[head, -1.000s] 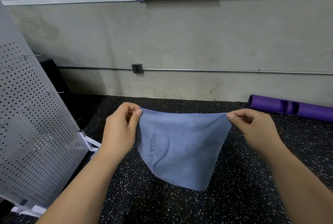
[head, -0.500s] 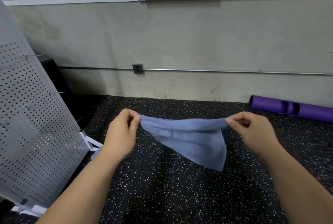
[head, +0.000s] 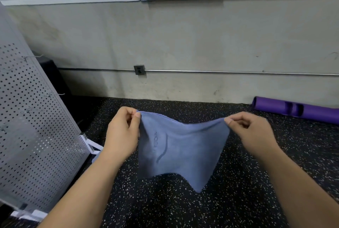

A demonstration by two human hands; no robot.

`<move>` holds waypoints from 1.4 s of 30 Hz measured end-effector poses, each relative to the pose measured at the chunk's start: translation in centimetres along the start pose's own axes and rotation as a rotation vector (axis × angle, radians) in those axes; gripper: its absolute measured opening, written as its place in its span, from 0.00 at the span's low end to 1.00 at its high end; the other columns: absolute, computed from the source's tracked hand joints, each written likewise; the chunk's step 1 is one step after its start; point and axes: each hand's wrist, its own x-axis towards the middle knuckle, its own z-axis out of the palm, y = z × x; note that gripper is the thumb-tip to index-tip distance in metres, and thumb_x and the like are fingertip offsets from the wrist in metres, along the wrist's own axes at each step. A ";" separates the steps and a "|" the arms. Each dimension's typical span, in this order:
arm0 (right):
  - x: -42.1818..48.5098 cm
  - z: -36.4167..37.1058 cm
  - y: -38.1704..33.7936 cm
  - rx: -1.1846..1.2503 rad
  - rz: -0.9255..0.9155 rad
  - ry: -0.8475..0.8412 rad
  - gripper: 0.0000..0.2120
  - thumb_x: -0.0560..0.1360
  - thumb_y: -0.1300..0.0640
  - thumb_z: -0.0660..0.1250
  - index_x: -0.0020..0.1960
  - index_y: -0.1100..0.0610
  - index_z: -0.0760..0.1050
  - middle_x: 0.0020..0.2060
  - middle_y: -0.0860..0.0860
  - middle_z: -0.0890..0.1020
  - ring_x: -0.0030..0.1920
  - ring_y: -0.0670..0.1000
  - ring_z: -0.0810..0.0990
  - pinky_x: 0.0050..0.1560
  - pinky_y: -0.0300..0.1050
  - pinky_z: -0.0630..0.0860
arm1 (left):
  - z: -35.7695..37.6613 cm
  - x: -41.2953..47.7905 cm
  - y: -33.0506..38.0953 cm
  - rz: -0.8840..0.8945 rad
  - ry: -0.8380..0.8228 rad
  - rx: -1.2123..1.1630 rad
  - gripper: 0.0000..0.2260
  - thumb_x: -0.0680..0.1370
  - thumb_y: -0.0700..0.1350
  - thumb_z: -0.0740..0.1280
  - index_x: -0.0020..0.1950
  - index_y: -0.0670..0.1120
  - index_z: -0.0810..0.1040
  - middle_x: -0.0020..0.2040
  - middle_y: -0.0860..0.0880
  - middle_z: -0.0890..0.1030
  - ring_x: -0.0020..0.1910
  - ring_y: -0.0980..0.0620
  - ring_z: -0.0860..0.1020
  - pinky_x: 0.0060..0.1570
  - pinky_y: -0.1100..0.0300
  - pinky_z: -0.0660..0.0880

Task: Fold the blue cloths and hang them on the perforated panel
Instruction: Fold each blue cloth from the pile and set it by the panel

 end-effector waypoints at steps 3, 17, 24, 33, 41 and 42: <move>0.4 -0.3 0.1 -0.035 0.020 0.077 0.03 0.78 0.52 0.77 0.46 0.45 0.86 0.38 0.42 0.87 0.42 0.44 0.85 0.43 0.39 0.77 | -0.3 -0.4 0.6 0.018 -0.024 0.003 0.05 0.87 0.48 0.65 0.51 0.53 0.76 0.32 0.47 0.82 0.28 0.56 0.77 0.35 0.58 0.71; 0.2 -0.2 -0.2 0.072 0.032 0.205 0.02 0.79 0.55 0.76 0.48 0.48 0.85 0.40 0.44 0.87 0.38 0.39 0.81 0.41 0.31 0.76 | -0.1 -0.3 1.1 -0.059 -0.132 -0.341 0.01 0.81 0.38 0.73 0.52 0.41 0.84 0.37 0.43 0.85 0.34 0.50 0.83 0.38 0.60 0.80; 0.0 -0.6 -0.4 0.080 0.065 -0.020 0.02 0.77 0.56 0.78 0.47 0.50 0.88 0.40 0.45 0.88 0.43 0.45 0.86 0.47 0.39 0.79 | -0.5 0.7 -0.4 -0.084 0.101 -0.190 0.04 0.80 0.47 0.77 0.46 0.50 0.86 0.34 0.54 0.83 0.31 0.55 0.76 0.37 0.58 0.75; 0.2 0.2 -0.3 -0.006 0.051 0.107 0.04 0.78 0.50 0.77 0.45 0.46 0.85 0.38 0.41 0.87 0.40 0.40 0.83 0.45 0.42 0.77 | 0.2 0.3 -0.3 -0.159 0.125 -0.207 0.05 0.78 0.47 0.78 0.44 0.48 0.87 0.37 0.50 0.84 0.32 0.59 0.73 0.40 0.59 0.71; -0.4 1.7 -1.0 0.012 0.079 0.118 0.05 0.82 0.51 0.71 0.48 0.50 0.80 0.39 0.50 0.85 0.31 0.38 0.75 0.31 0.31 0.70 | 1.8 -0.8 0.5 -0.211 0.039 -0.223 0.09 0.79 0.46 0.76 0.39 0.46 0.84 0.33 0.52 0.78 0.31 0.57 0.71 0.37 0.58 0.68; -0.5 1.9 -1.0 0.018 0.086 0.124 0.05 0.82 0.51 0.72 0.48 0.50 0.80 0.39 0.50 0.85 0.31 0.38 0.76 0.32 0.31 0.70 | 2.1 -1.0 0.7 -0.206 0.024 -0.224 0.10 0.79 0.45 0.76 0.38 0.46 0.84 0.32 0.53 0.77 0.31 0.57 0.70 0.36 0.58 0.68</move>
